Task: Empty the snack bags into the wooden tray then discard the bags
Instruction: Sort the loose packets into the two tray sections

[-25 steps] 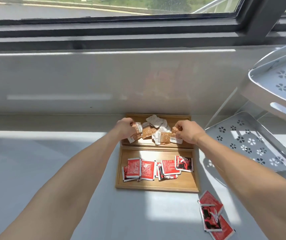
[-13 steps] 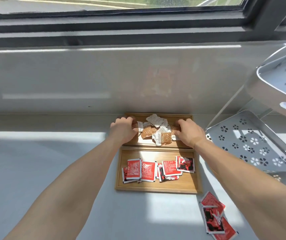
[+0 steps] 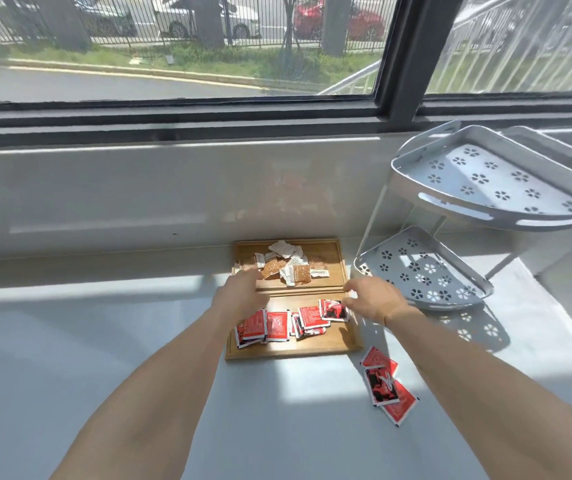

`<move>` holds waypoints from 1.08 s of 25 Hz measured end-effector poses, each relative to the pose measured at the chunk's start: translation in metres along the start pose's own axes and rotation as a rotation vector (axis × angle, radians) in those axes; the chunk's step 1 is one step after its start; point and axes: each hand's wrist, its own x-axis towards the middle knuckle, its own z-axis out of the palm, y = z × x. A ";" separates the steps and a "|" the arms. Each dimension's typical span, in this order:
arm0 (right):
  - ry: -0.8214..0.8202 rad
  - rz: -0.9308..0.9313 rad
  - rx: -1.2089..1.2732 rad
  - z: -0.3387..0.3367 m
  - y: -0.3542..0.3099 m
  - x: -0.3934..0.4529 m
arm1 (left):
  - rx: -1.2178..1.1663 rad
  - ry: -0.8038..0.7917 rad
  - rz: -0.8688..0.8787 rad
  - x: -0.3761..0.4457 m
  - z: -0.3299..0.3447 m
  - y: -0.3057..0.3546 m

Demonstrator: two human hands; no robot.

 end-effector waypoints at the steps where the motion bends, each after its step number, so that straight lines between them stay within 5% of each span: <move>1: -0.013 0.019 -0.005 0.002 0.007 -0.015 | -0.008 -0.025 0.014 -0.011 0.005 0.005; 11: -0.133 0.185 0.153 0.058 0.099 -0.121 | -0.089 -0.234 0.081 -0.095 0.096 0.072; 27: -0.009 0.008 0.009 0.114 0.127 -0.134 | 0.079 -0.112 0.069 -0.118 0.184 0.154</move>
